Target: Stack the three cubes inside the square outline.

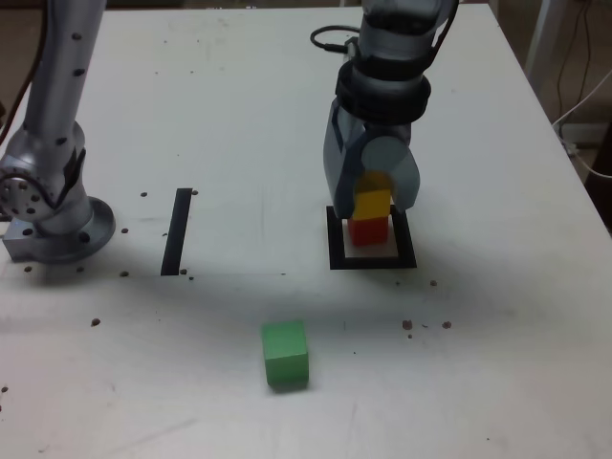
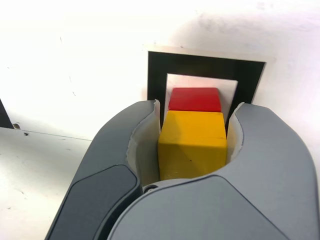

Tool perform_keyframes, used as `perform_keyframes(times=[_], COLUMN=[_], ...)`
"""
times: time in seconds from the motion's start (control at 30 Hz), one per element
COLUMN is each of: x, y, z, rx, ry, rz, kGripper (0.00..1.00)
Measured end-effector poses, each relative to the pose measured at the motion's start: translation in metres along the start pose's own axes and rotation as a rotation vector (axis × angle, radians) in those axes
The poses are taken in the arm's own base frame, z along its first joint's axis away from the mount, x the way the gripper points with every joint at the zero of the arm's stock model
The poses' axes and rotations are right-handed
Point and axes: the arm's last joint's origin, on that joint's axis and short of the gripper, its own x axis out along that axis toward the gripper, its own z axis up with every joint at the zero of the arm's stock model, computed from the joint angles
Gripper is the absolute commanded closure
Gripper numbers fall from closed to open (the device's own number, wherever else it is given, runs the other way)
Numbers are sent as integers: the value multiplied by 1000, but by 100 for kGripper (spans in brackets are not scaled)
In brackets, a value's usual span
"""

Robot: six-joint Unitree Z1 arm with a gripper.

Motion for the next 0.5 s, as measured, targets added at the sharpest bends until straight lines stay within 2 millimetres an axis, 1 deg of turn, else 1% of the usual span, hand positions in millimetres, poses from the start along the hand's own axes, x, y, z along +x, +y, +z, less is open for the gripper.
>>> perform_keyframes(times=[0.1, 0.2, 0.27, 0.4, 0.47, 0.5], x=[0, 0, 0, 2, 3, 4], y=[0, 0, 1, 1, 2, 2], z=[0, 0, 0, -1, -2, -2], rx=[0, -1, -2, -3, -2, -2], ry=[-1, -1, 2, 10, 16, 17], rz=[0, 0, 0, 2, 4, 4], kGripper=[77, 65, 52, 18, 6, 2])
